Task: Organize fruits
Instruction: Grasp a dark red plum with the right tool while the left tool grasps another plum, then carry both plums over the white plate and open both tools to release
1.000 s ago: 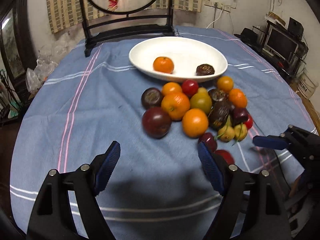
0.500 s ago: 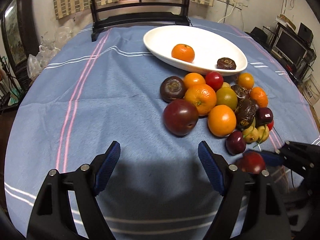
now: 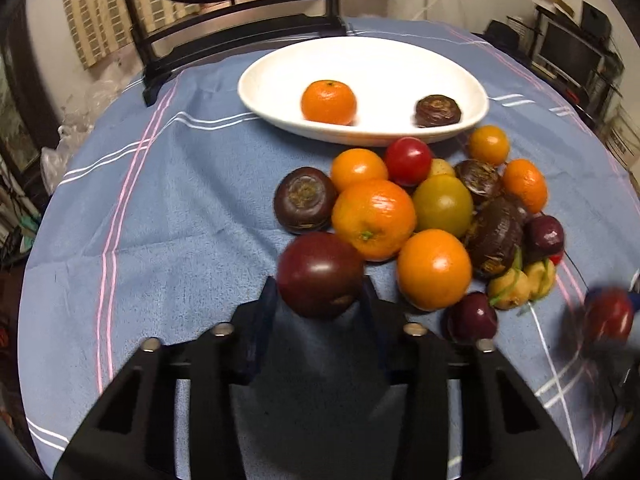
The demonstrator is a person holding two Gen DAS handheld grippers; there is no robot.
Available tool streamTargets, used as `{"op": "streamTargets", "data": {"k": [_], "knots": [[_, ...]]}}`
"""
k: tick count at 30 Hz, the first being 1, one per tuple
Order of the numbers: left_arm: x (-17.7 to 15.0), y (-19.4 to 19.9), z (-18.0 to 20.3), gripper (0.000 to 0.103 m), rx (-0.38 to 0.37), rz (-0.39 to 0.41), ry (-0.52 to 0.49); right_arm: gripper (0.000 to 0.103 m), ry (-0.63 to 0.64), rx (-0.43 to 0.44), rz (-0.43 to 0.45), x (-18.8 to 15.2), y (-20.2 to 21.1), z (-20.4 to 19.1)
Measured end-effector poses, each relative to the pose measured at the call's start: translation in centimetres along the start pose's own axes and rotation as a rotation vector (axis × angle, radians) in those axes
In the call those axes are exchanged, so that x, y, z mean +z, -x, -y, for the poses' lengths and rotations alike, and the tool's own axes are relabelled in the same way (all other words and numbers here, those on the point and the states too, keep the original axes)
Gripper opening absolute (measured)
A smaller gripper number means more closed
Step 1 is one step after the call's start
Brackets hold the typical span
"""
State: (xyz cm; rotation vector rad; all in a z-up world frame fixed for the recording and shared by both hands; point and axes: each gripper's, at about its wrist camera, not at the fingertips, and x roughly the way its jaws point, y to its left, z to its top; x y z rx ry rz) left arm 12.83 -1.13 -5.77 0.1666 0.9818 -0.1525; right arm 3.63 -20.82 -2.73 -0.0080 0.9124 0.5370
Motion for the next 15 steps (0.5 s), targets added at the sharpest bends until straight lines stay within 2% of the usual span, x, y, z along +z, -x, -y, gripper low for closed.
{"op": "streamTargets", "data": {"k": [5,7,11,15], "knots": [[0.1,2.2,-0.2,0.039,-0.072,0.027,-0.013,0.039,0.015,-0.059,0.08,3.0,1.6,1.7],[1.0,3.7,-0.5,0.039,-0.107,0.065,-0.009,0.039,0.029,-0.088,0.116,4.8,1.6,2.3],[4.4,5.2,-0.9,0.039,-0.149,0.127,0.02,0.039,0.056,-0.128,0.178,9.2,0.2,3.4],[9.0,3.2,-1.3,0.039,-0.123,0.156,0.069,0.04,0.055,-0.13,0.178,12.9,-3.4,4.2]]}}
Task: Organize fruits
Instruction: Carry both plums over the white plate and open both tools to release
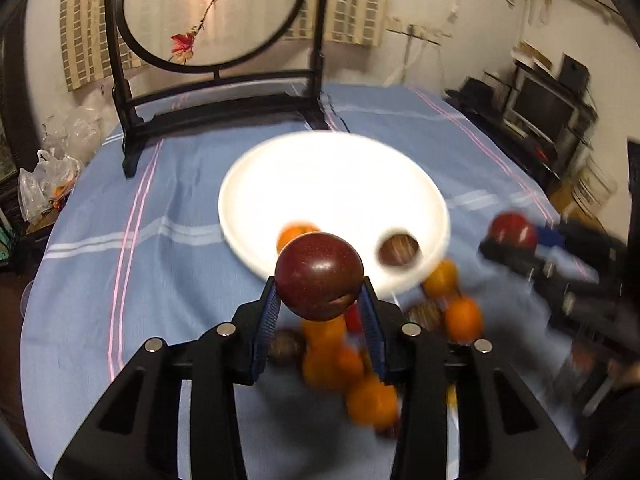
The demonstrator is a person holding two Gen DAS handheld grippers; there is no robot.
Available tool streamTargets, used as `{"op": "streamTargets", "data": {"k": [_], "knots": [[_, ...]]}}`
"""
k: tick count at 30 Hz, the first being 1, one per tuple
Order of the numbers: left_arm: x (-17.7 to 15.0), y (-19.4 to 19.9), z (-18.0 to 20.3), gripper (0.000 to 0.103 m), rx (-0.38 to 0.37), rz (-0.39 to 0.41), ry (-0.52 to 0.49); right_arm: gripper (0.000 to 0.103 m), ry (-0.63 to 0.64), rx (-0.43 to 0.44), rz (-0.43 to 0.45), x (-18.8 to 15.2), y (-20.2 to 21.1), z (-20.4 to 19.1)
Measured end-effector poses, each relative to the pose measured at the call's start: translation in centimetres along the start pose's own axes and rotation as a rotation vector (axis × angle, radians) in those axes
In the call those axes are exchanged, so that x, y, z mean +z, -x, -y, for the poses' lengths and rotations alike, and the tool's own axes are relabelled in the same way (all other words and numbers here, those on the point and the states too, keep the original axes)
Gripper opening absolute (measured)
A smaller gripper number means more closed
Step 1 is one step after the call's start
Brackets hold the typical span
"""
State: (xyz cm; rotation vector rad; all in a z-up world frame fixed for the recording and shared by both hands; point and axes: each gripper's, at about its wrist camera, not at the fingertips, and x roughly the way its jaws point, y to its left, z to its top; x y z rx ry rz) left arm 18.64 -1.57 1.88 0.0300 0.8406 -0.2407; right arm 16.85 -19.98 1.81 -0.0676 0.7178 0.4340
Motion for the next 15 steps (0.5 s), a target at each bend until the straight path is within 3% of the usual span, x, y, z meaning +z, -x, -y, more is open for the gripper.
{"op": "streamTargets", "data": {"k": [2,7,13,15], "knots": [[1.8,-2.5,-0.4,0.039,0.046,-0.02,0.015,0.04,-0.026,0.011,-0.054,0.9,-2.6,0.2],[4.0,-6.7,-1.9,0.039,0.072,-0.089,0.08,0.04,0.019,0.033,-0.148,1.2,-7.4,-0.9],[4.8,-9.5,-2.4,0.039,0.073,-0.125,0.105,0.041,0.068,0.038,-0.182,1.2,-9.7,-2.2],[4.8,-9.8,-2.3,0.048,0.068,-0.123,0.112,0.058,0.08,0.036,-0.175,1.2,-9.8,-2.6]]}}
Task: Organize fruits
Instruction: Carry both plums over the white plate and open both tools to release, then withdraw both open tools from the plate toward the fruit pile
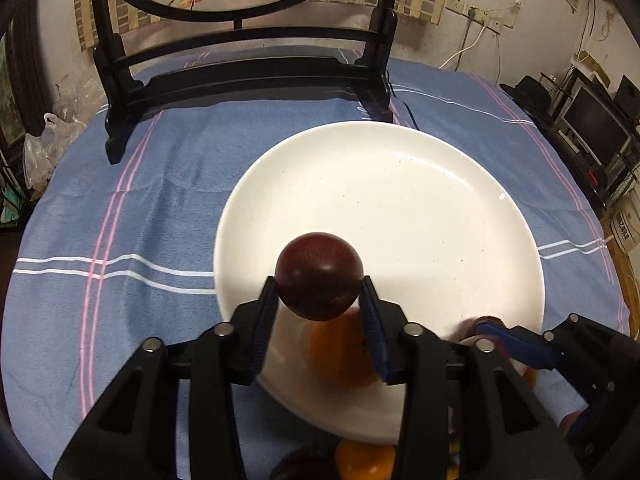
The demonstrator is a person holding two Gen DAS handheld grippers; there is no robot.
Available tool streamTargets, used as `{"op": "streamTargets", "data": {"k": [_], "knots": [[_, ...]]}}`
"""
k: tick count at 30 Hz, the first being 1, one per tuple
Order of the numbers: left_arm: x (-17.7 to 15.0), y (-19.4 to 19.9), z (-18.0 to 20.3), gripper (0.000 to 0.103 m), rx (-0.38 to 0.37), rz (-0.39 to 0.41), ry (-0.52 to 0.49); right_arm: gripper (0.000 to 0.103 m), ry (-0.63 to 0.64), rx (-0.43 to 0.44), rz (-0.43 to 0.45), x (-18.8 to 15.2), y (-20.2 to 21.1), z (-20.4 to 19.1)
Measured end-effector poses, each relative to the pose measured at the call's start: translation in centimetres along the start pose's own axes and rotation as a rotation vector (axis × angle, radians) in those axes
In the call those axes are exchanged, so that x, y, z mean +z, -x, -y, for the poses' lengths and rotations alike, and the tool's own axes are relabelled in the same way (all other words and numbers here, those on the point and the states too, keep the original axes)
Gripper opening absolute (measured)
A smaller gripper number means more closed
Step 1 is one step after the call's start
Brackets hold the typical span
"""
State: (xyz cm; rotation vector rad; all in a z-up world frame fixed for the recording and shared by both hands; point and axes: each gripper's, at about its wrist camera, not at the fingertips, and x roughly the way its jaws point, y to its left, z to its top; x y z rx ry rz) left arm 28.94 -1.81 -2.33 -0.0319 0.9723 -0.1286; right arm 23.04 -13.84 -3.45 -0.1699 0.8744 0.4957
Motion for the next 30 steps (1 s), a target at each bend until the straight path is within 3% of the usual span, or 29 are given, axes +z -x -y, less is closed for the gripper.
{"op": "streamTargets", "data": {"k": [2,6,11,16,23,30], "knots": [[-0.1,0.4,0.1,0.06,-0.002,0.022,0.0,0.065,0.0,-0.015,0.024,0.0,0.3,-0.1],[-0.8,2.5,0.6,0.067,0.001,0.067,-0.03,0.065,-0.021,-0.001,0.039,-0.5,1.7,0.1],[-3.2,6.2,0.7,0.087,0.006,0.113,-0.041,0.07,-0.049,-0.006,0.06,-3.0,4.9,0.6],[-7.0,9.0,0.5,0.089,0.026,0.14,-0.009,0.072,-0.028,-0.085,0.021,-6.3,7.4,-0.1],[-12.4,11.0,0.7,0.089,0.001,0.103,-0.006,0.072,-0.018,-0.071,0.021,-10.8,10.1,-2.2],[-16.4,11.4,1.0,0.089,-0.014,0.063,-0.02,0.071,0.019,-0.055,-0.04,-14.1,10.2,-4.1]]}}
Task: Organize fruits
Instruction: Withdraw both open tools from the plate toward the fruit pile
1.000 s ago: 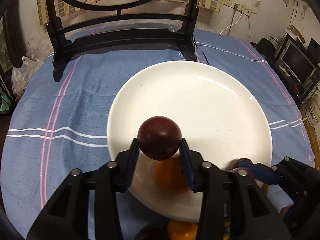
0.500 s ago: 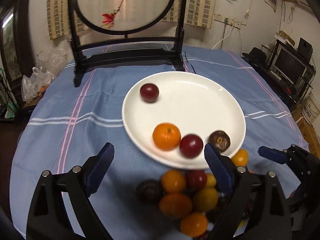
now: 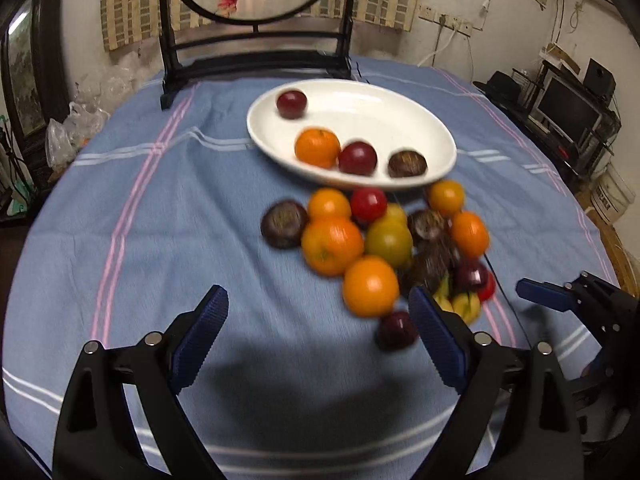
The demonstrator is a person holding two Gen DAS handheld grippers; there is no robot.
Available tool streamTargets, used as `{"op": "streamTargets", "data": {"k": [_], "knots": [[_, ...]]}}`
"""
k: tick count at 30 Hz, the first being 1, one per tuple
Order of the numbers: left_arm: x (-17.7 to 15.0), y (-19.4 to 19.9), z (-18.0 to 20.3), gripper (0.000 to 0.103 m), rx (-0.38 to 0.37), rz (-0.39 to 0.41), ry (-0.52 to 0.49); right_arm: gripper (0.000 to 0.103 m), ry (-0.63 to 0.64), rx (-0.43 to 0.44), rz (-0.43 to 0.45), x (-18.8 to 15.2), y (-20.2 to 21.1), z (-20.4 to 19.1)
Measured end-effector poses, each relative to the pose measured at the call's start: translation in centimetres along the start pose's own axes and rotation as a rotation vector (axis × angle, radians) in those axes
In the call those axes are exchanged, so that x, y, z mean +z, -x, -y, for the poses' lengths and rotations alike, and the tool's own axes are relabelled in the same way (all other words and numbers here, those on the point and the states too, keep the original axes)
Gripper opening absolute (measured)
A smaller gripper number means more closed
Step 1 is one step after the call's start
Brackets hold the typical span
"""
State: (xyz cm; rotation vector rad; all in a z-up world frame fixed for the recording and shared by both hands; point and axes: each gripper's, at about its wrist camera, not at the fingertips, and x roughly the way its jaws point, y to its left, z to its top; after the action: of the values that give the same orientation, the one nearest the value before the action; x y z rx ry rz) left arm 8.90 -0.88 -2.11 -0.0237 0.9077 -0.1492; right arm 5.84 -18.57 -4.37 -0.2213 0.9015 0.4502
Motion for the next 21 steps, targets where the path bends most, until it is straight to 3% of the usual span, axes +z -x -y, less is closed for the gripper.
{"op": "streamTargets", "data": {"k": [4,8,21], "knots": [[-1.7,-0.2,0.2,0.089,-0.012,-0.029,-0.012,0.069,-0.009,-0.009,-0.034,-0.8,-0.5,0.3],[-2.6,-0.5,0.0,0.089,-0.03,-0.049,-0.015,0.055,-0.038,-0.007,-0.068,-0.9,-1.3,1.0],[-3.5,-1.1,0.3,0.089,-0.049,-0.081,-0.046,0.053,-0.015,0.002,-0.068,0.7,-2.2,1.5]]}}
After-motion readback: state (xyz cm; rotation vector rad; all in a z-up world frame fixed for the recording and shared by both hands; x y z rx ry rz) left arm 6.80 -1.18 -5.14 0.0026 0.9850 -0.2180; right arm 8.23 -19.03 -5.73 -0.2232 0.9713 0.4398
